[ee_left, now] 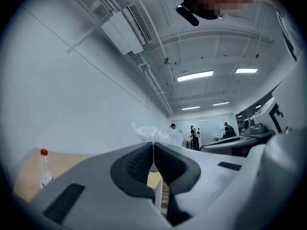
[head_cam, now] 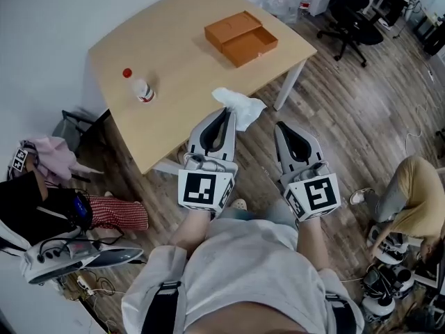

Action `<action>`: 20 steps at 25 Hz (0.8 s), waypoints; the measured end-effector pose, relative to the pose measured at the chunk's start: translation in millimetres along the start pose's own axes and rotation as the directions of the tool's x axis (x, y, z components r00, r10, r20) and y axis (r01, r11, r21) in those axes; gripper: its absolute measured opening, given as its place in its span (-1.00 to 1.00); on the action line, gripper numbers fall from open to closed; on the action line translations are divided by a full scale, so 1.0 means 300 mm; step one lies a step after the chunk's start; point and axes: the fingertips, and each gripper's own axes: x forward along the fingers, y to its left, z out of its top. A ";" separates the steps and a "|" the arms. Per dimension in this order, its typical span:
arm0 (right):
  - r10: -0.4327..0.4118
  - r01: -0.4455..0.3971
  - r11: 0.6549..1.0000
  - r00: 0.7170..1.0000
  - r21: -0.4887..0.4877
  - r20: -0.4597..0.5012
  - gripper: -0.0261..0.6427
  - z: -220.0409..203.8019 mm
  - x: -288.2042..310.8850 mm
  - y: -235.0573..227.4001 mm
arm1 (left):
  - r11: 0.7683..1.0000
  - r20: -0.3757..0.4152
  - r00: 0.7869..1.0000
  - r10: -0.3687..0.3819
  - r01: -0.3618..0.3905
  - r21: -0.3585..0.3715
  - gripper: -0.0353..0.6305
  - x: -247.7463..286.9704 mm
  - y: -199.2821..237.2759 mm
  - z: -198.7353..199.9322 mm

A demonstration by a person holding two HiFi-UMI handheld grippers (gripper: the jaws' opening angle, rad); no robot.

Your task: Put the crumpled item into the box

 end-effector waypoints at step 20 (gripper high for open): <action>0.164 -0.165 0.986 0.985 0.003 0.055 -0.89 0.050 0.208 -0.353 | 0.989 0.012 0.989 0.147 -0.147 0.013 -0.84 0.348 -0.009 -0.024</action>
